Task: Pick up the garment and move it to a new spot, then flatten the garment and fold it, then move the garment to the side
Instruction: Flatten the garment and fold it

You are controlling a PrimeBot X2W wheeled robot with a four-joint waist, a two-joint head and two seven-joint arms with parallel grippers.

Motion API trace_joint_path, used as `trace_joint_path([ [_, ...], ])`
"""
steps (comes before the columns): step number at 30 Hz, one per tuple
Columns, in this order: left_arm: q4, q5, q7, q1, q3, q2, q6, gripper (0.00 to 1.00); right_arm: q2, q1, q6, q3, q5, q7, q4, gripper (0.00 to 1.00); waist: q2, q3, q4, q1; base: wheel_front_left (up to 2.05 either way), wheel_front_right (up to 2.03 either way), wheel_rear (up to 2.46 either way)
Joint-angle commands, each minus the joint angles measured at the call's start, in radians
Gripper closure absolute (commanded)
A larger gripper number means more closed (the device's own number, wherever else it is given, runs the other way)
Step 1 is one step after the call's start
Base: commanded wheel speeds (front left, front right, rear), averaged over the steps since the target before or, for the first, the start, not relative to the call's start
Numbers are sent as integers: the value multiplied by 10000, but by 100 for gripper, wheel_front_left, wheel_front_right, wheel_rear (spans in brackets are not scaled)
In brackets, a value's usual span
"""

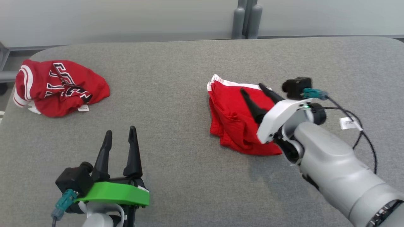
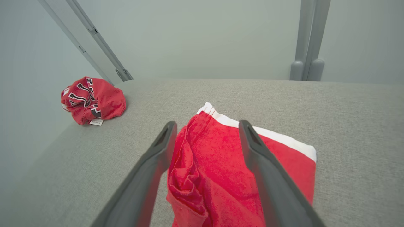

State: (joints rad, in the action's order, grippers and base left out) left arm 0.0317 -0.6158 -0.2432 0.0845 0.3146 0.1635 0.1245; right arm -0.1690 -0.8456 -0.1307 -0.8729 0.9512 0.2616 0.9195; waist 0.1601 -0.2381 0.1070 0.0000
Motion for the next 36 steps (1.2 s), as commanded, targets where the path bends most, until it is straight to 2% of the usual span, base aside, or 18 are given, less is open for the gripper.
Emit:
trace_joint_path([
  [1,-29,69,21,-222,41,-65,45,0,-184,243,0,432,-231,41,-205,0,-1,121,-195,0,0,0,0],
  [4,-25,110,15,-256,176,-123,65,0,-546,833,0,1635,-778,40,-703,0,-1,150,-349,0,0,0,0],
  [9,-35,124,16,-247,273,-166,84,0,-726,1877,0,3358,-1808,44,-1473,0,-1,92,-482,0,0,0,0],
  [10,-47,116,21,-220,275,-156,71,0,-714,2074,0,3653,-2025,43,-1608,24,-1,60,-489,0,0,0,0],
  [11,-60,116,25,-183,276,-142,66,0,-684,2260,0,3896,-2237,43,-1737,54,-1,24,-488,0,0,0,0],
  [13,-93,126,19,-93,266,-107,71,0,-558,2607,0,4347,-2593,44,-1946,91,-1,-69,-454,0,0,0,0],
  [14,-109,132,26,-44,260,-89,79,0,-502,2737,0,4539,-2747,44,-2021,100,-1,-123,-413,0,0,0,0],
  [21,-253,153,31,194,183,-32,128,0,-171,3156,0,5184,-3429,45,-2091,100,-1,-590,27,0,0,0,0],
  [27,-354,130,-23,405,60,-39,147,0,-75,2851,0,5102,-4080,45,-1969,100,-1,-1071,590,0,0,0,0],
  [31,-384,113,-53,576,-7,-68,98,0,-278,2527,0,4993,-5101,45,-1797,100,-1,-1426,952,0,0,0,0],
  [36,-301,129,-97,767,14,-177,8,0,-204,2180,0,4732,-6586,47,-1391,100,-1,-1765,1329,0,0,0,0],
])
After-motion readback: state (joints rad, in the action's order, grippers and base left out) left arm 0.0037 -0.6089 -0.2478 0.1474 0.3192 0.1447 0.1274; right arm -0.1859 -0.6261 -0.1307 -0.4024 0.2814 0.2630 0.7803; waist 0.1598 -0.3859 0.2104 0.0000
